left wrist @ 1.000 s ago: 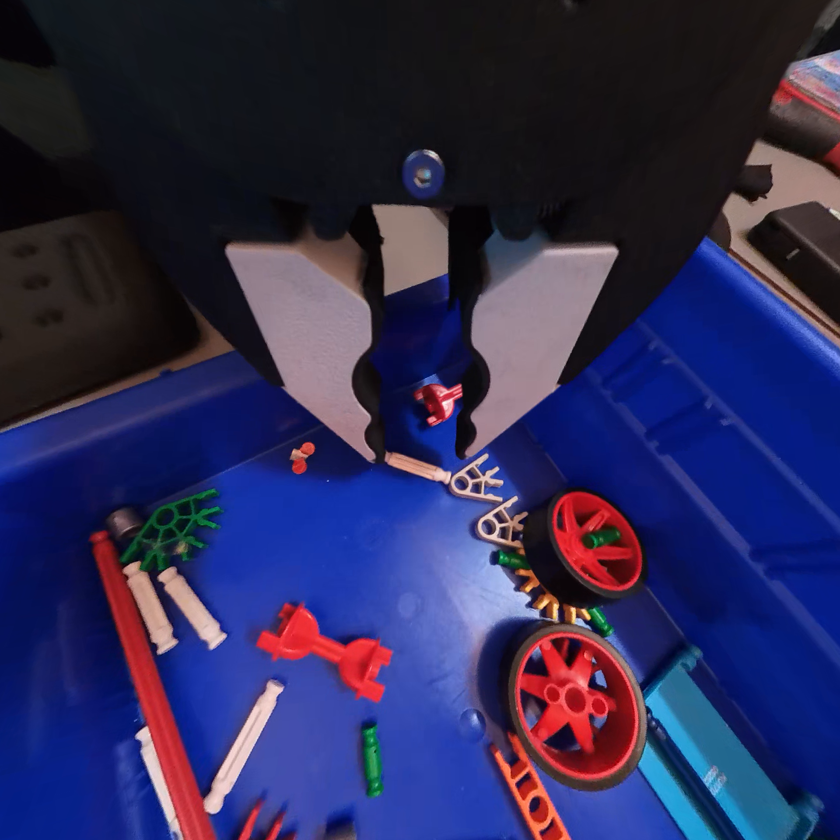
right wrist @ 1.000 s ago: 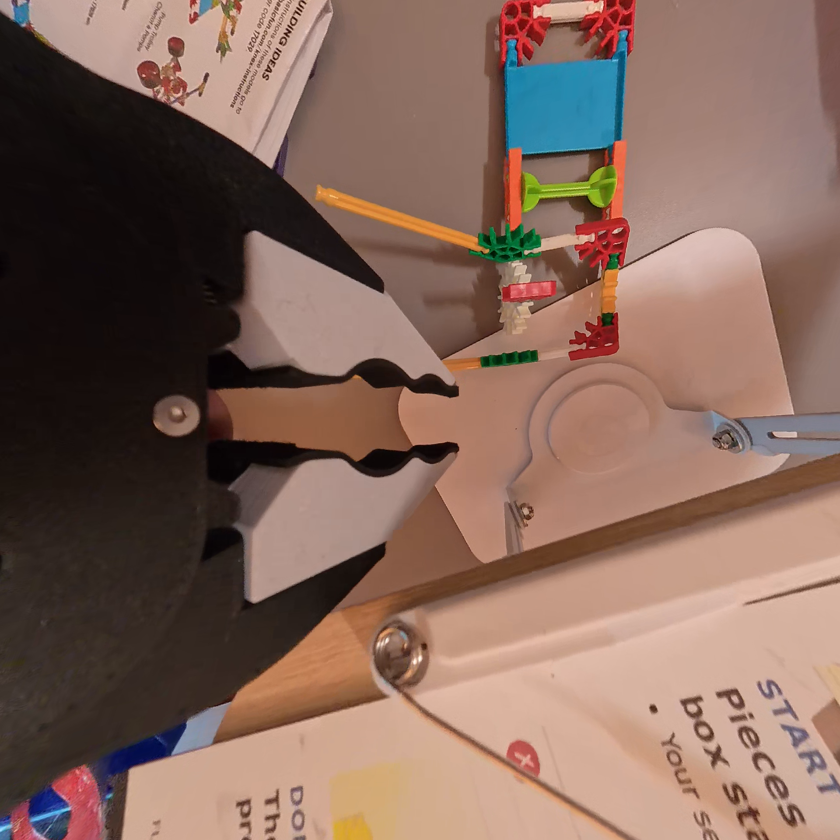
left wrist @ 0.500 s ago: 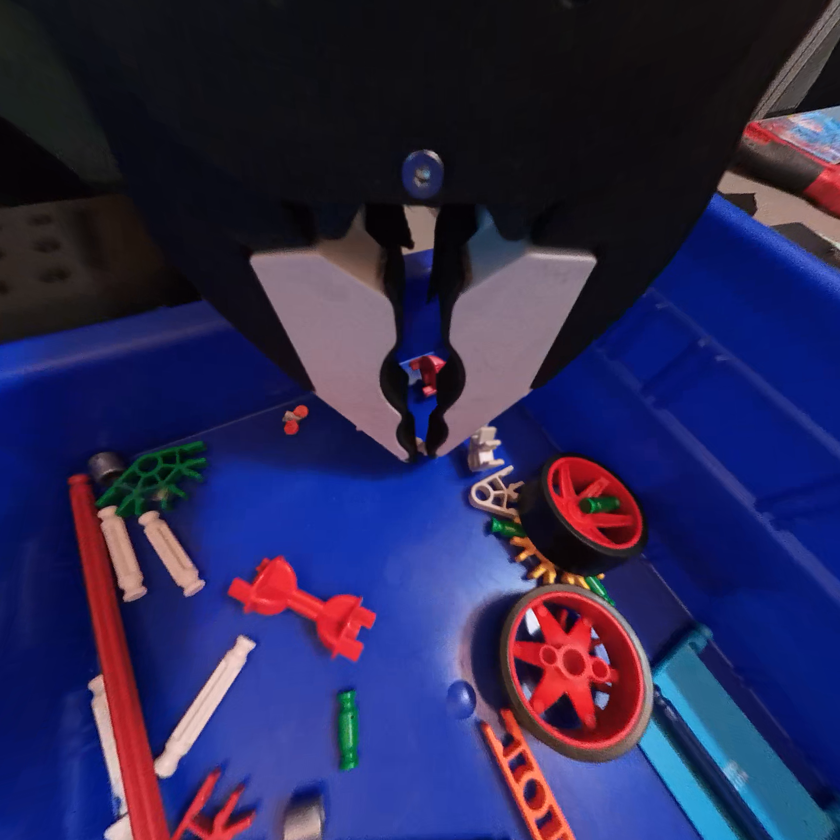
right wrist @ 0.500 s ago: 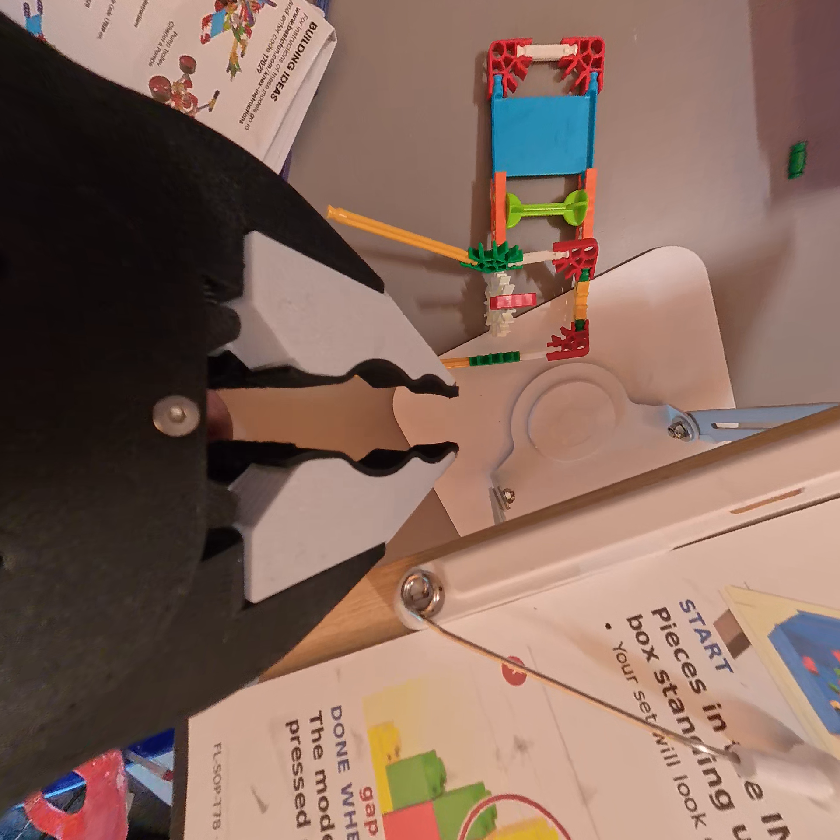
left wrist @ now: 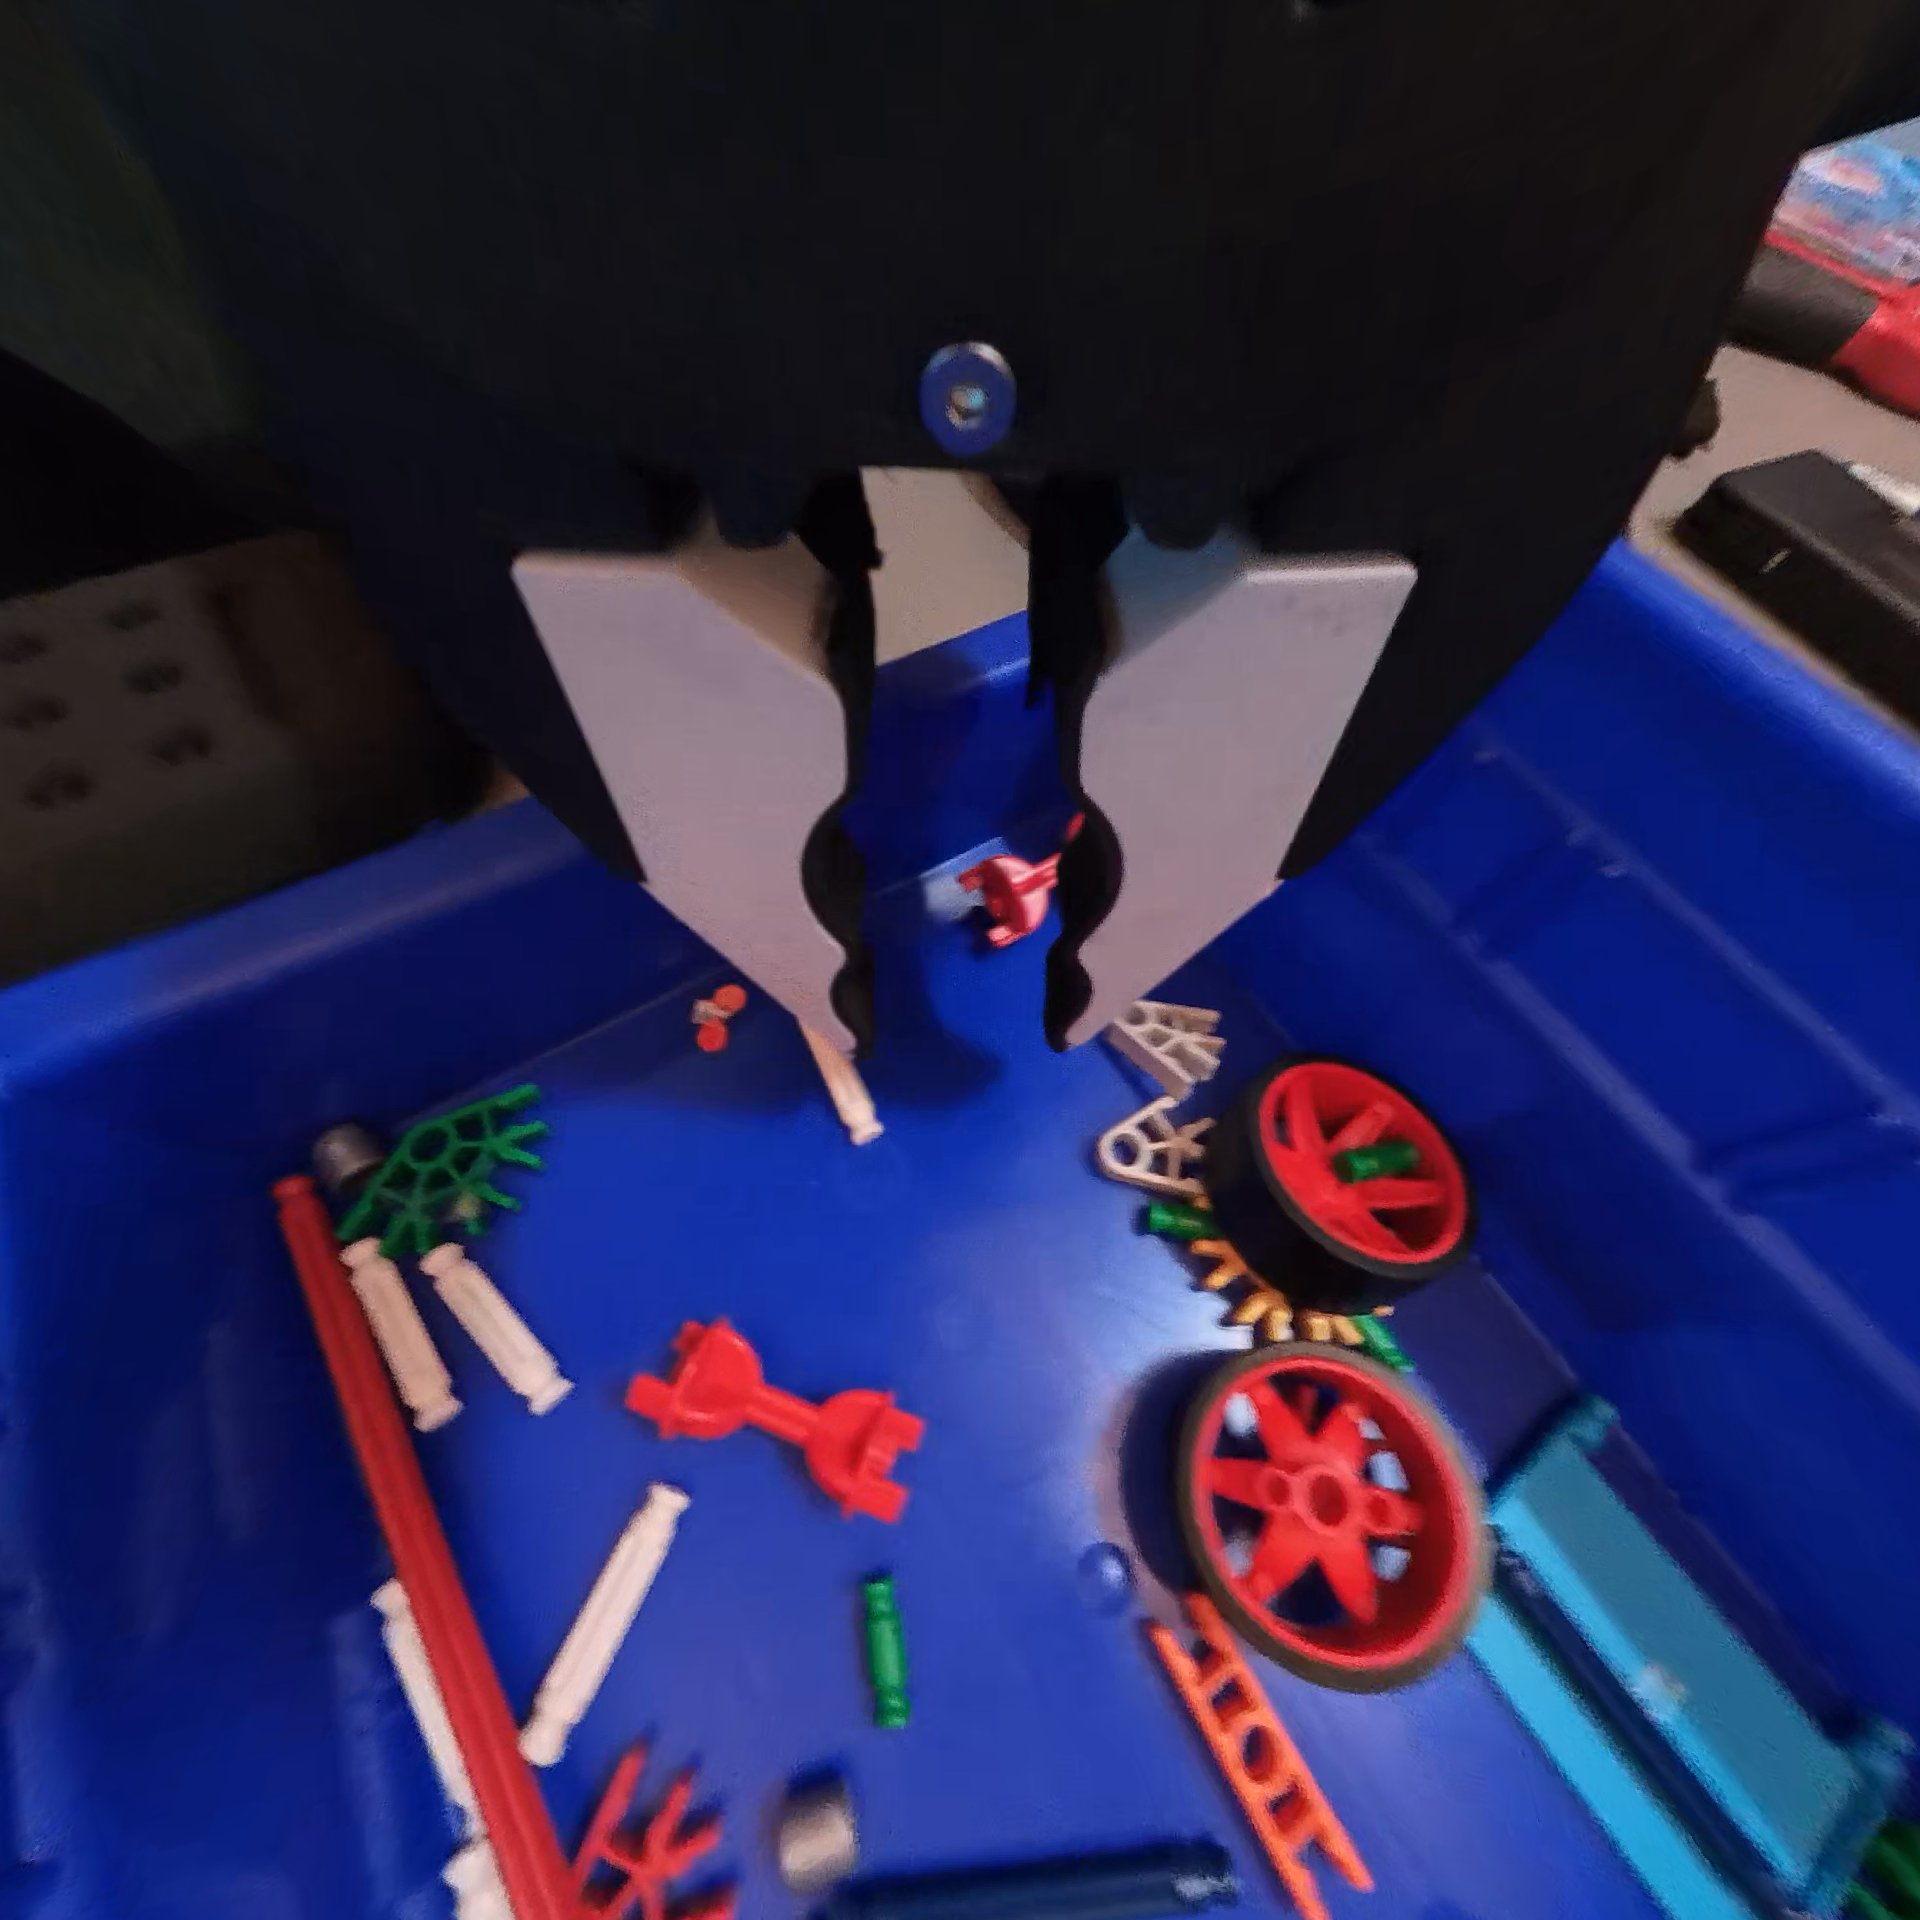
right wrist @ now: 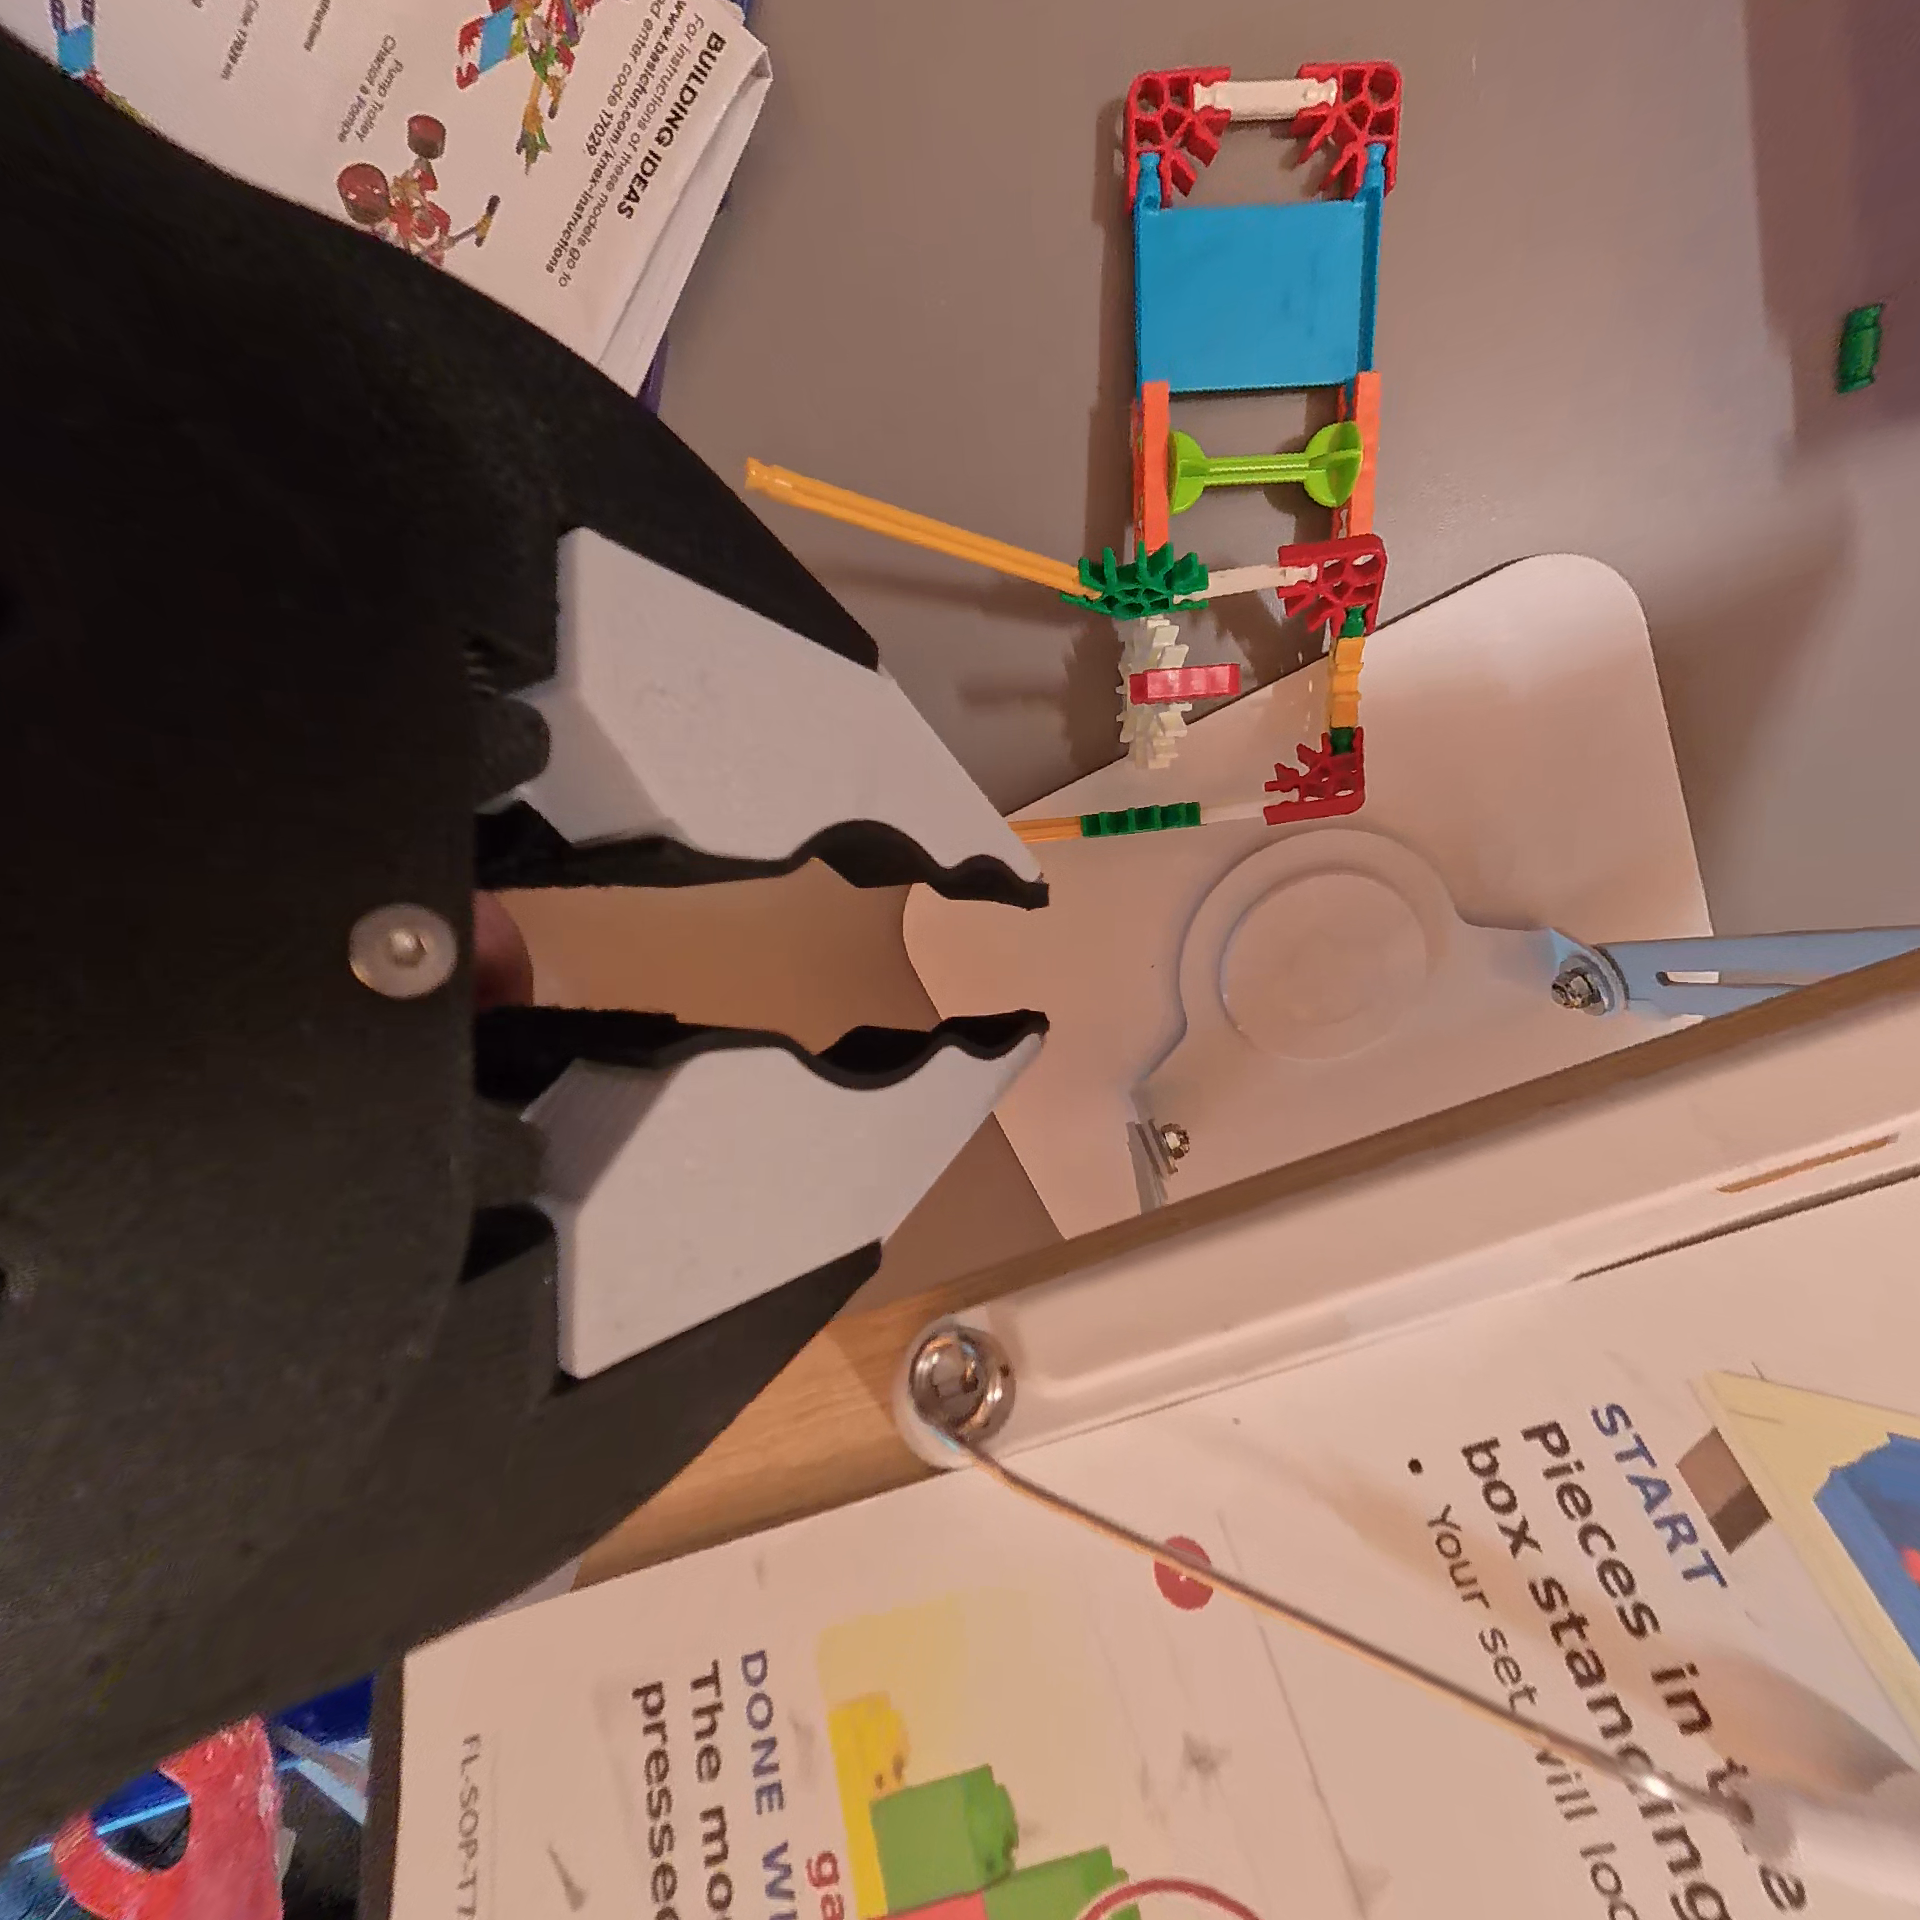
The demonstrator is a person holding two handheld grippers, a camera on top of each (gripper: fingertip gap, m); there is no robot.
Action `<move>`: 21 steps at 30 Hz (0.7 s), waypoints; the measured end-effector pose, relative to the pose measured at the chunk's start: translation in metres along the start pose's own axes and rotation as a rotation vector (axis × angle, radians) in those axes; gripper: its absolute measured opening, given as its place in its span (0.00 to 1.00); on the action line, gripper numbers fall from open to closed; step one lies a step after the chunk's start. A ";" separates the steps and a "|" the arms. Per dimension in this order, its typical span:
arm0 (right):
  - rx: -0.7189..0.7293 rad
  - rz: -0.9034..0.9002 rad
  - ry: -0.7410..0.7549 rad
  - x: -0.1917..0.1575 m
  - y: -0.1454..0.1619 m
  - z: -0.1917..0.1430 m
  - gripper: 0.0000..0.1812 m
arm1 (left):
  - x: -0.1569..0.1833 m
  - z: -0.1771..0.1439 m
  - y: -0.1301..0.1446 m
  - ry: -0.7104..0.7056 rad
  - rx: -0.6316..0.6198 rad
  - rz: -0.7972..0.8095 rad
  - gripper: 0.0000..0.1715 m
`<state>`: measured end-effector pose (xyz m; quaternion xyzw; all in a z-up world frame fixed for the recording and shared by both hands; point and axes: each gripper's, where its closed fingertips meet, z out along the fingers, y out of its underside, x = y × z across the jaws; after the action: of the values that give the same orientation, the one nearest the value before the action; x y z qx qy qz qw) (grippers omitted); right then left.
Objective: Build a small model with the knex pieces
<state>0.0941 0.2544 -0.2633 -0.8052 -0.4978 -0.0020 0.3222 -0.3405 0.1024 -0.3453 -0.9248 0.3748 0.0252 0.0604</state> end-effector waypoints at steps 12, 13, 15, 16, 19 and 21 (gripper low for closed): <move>-0.015 0.003 -0.006 0.000 0.004 0.005 0.11 | 0.036 0.009 -0.010 0.073 -0.016 0.057 0.01; -0.011 0.004 -0.005 0.001 0.003 0.004 0.11 | 0.034 0.009 -0.011 0.055 -0.015 0.058 0.00; -0.006 0.005 -0.004 0.001 0.003 0.003 0.11 | 0.032 0.009 -0.011 0.048 -0.023 0.072 0.00; -0.004 0.005 -0.004 0.001 0.002 0.002 0.11 | 0.032 0.010 -0.011 0.053 -0.025 0.073 0.00; -0.002 -0.001 -0.003 -0.001 0.001 0.000 0.11 | 0.018 0.010 -0.010 -0.005 -0.033 0.071 0.07; 0.002 -0.006 -0.001 -0.002 -0.001 -0.002 0.11 | 0.012 0.009 -0.010 -0.034 -0.025 0.063 0.08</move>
<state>0.0932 0.2525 -0.2623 -0.8035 -0.5003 -0.0021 0.3227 -0.3250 0.1027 -0.3540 -0.9127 0.4022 0.0474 0.0543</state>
